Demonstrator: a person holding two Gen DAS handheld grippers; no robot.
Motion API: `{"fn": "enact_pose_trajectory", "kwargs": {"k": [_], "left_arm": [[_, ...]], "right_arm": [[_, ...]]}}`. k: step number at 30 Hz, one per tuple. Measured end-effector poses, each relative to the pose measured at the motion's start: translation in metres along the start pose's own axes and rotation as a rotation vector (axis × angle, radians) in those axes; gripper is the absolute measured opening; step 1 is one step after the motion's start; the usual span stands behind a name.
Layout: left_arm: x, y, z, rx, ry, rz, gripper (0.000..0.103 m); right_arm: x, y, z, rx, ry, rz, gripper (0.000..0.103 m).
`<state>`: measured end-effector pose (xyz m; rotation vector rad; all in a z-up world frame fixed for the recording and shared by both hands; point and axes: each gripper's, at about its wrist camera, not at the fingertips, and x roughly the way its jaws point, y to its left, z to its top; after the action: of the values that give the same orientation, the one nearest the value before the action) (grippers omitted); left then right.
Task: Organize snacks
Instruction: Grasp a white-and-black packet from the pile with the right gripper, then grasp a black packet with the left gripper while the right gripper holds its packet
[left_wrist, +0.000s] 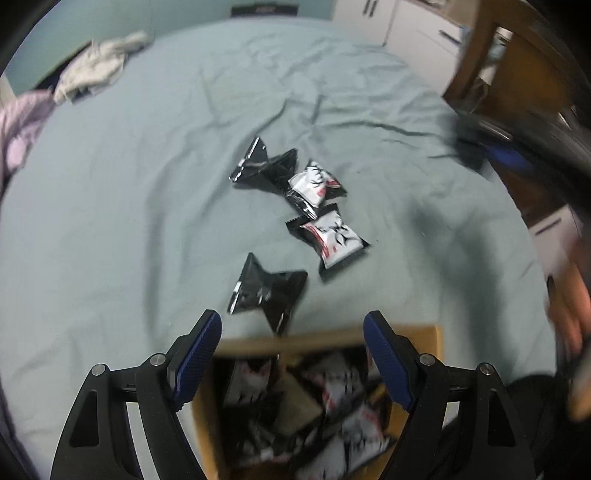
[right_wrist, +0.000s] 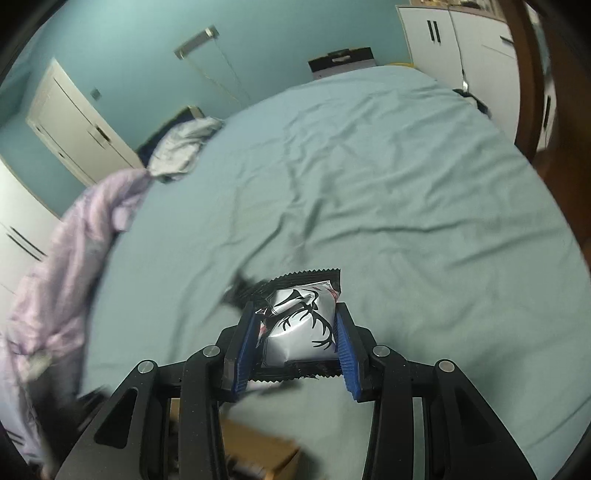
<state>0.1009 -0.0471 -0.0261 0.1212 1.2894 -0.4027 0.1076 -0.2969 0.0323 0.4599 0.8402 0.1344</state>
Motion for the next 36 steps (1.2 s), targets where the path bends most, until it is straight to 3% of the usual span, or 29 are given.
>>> {"fn": "enact_pose_trajectory", "kwargs": {"k": [3,8,13,15,19,23,26,29,32,36], "left_arm": [[0.026,0.006,0.016,-0.039,0.045,0.043,0.080],[0.056,0.007,0.025,-0.035,0.084,0.104,0.080],[0.084,0.001,0.024,0.014,0.148,0.174,0.079],[0.092,0.000,0.022,0.028,0.167,0.167,0.070],[0.084,-0.007,0.022,0.063,0.140,0.144,0.035],[0.072,-0.014,0.017,0.076,0.079,0.141,0.031],[0.049,-0.019,0.010,0.070,-0.024,0.207,0.030],[0.015,-0.024,0.005,0.045,-0.133,0.220,0.030],[-0.020,-0.028,-0.001,0.033,-0.214,0.202,0.030],[-0.057,-0.035,-0.023,0.135,-0.244,0.159,0.030]], "right_arm": [[-0.031,-0.008,-0.037,-0.017,-0.043,-0.015,0.038],[-0.056,-0.029,-0.102,0.064,-0.008,-0.010,0.038],[-0.066,-0.014,-0.102,0.006,-0.037,-0.003,0.038],[-0.055,-0.012,-0.100,0.000,-0.016,-0.037,0.038],[-0.034,-0.001,-0.100,0.013,0.048,-0.067,0.039],[-0.037,0.005,-0.097,0.001,0.017,-0.102,0.039],[-0.035,0.010,-0.100,-0.010,0.024,-0.124,0.038],[-0.037,0.013,-0.102,-0.019,0.023,-0.137,0.038],[-0.041,0.016,-0.101,-0.024,0.006,-0.148,0.039],[-0.044,0.024,-0.104,-0.055,0.000,-0.150,0.038]]}}
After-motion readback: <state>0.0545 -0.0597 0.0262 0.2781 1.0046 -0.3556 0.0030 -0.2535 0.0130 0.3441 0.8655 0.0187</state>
